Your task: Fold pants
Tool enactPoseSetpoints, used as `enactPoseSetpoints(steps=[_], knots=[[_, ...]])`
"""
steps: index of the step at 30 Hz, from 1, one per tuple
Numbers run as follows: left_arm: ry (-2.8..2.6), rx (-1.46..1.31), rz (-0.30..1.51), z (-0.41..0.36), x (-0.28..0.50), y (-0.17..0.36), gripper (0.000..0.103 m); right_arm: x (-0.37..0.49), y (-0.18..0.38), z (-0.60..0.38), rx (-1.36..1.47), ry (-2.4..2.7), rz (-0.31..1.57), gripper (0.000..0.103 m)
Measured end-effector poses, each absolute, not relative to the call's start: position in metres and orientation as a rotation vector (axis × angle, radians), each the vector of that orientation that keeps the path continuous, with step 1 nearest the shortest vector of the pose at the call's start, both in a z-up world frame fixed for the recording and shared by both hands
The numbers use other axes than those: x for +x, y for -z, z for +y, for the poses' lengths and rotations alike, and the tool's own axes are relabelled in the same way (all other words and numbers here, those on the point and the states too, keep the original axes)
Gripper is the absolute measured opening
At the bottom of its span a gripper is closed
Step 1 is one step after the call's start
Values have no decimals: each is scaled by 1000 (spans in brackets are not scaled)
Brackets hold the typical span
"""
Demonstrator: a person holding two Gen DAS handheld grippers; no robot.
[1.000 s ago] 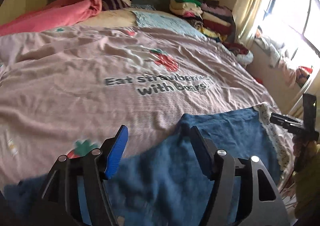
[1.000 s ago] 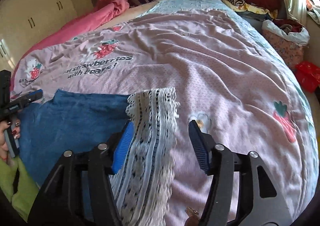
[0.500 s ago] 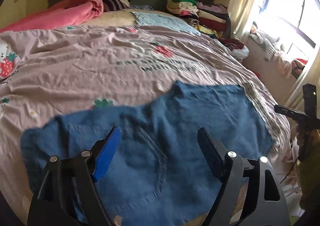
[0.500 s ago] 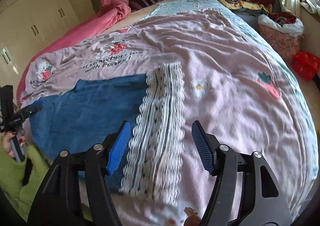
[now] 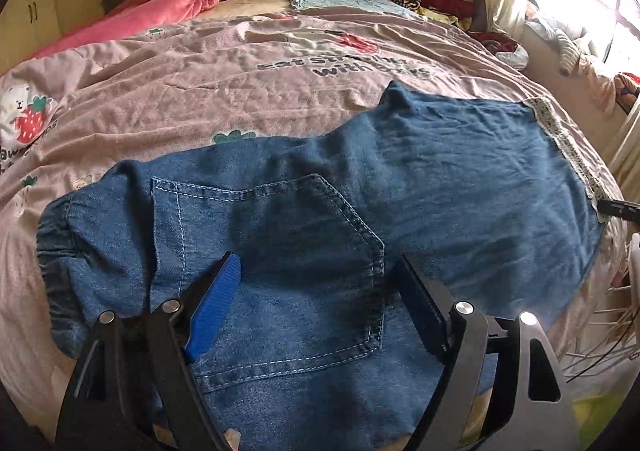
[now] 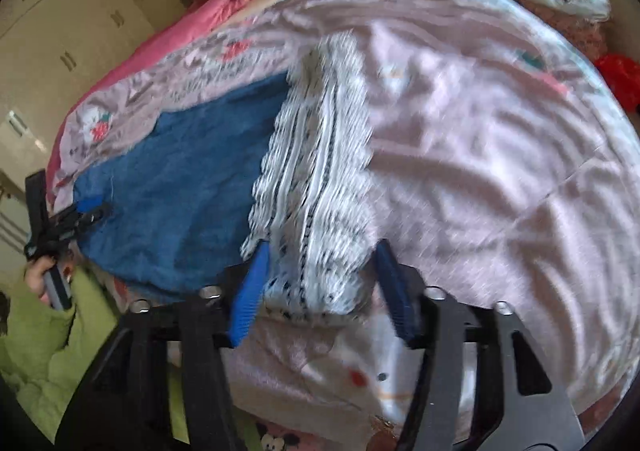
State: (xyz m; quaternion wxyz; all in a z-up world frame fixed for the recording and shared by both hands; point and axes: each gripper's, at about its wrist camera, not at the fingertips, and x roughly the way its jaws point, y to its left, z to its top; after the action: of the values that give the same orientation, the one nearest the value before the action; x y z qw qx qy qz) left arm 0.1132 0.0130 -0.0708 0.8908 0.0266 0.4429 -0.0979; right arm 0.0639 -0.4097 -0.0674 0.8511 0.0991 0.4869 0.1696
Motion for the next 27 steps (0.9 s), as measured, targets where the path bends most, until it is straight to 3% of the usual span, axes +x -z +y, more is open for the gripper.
enactPoseSetpoints(steps=[3, 10, 16, 20, 27], knots=[[201, 57, 922, 12, 114, 72, 78, 58, 65, -401, 161, -386, 1020, 15], [217, 19, 920, 18, 114, 72, 78, 40, 58, -387, -22, -336, 1049, 14], [222, 14, 919, 19, 115, 72, 78, 44, 65, -397, 30, -315, 1070, 23], [224, 9, 918, 20, 115, 72, 78, 45, 54, -407, 39, -269, 1066, 44], [225, 7, 917, 20, 114, 72, 78, 47, 28, -405, 43, -238, 964, 53]])
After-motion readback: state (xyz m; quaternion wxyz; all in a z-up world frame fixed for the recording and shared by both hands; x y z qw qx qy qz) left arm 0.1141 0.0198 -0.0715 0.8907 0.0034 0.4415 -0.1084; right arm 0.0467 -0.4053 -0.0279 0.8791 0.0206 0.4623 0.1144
